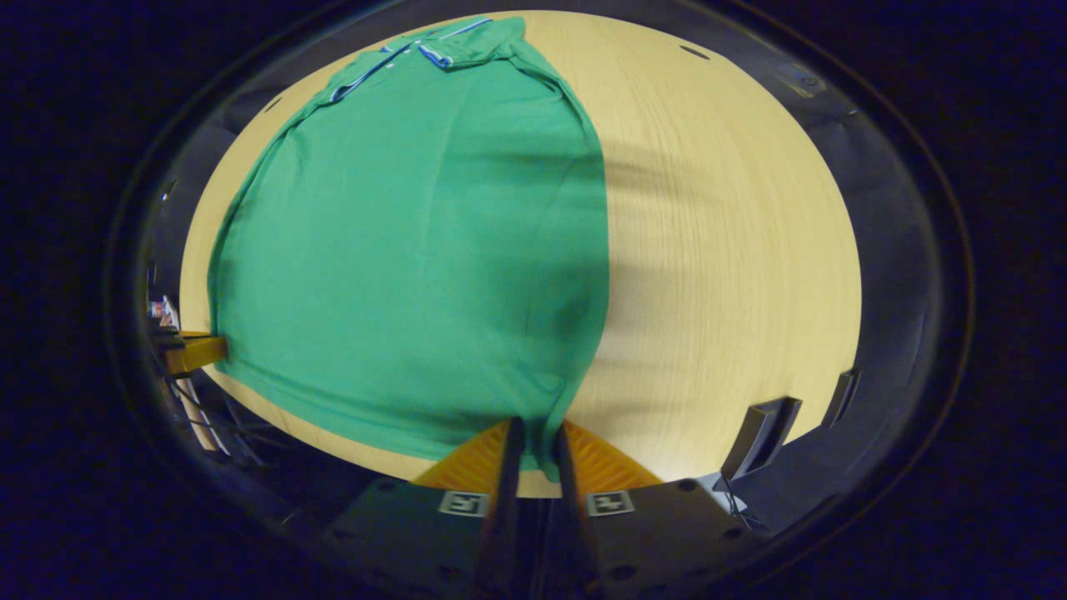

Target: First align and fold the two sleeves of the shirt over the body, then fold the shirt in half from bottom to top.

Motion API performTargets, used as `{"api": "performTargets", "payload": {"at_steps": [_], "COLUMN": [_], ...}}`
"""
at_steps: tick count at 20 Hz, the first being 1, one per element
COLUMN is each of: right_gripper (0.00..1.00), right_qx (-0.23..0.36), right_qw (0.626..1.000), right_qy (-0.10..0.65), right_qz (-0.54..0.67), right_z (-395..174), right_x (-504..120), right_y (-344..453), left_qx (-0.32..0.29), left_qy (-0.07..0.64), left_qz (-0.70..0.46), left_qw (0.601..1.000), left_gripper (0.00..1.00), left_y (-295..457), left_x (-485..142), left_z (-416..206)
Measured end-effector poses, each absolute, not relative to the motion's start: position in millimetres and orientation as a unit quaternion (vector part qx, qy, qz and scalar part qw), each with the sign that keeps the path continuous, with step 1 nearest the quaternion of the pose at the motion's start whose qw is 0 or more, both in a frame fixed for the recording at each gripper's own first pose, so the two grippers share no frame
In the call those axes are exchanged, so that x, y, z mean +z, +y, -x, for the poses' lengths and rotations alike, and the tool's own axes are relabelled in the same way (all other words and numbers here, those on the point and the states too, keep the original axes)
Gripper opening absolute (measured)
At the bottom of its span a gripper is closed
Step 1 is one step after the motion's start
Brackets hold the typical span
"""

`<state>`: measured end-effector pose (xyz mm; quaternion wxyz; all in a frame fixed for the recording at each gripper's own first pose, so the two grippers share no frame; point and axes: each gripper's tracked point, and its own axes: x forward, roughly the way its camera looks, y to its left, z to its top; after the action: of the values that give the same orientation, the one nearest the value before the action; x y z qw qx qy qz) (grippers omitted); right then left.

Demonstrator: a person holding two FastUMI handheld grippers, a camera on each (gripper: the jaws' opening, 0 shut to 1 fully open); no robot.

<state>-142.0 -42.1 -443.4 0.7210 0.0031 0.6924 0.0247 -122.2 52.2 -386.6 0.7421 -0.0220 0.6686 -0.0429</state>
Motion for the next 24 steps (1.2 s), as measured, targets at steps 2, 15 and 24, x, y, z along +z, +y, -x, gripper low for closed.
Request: {"api": "performTargets", "payload": {"at_steps": [2, 15, 24], "right_gripper": [0.09, 0.02, 0.05], "right_qx": [0.031, 0.049, 0.073], "right_qw": [0.720, 0.740, 0.787], "right_qy": [0.693, 0.670, 0.607], "right_qz": [0.001, -0.039, -0.084], "right_z": [138, 127, 49], "right_x": [-443, -401, -319], "right_y": [-42, -44, -42], "left_qx": [-0.043, -0.044, -0.040], "left_qy": [0.666, 0.635, 0.555], "left_qz": [0.015, 0.028, 0.040], "left_qw": [0.744, 0.771, 0.830], "left_gripper": [0.04, 0.03, 0.03], "left_y": [50, 45, 51], "left_x": [-388, -352, -271], "left_z": [121, 122, 42]}}
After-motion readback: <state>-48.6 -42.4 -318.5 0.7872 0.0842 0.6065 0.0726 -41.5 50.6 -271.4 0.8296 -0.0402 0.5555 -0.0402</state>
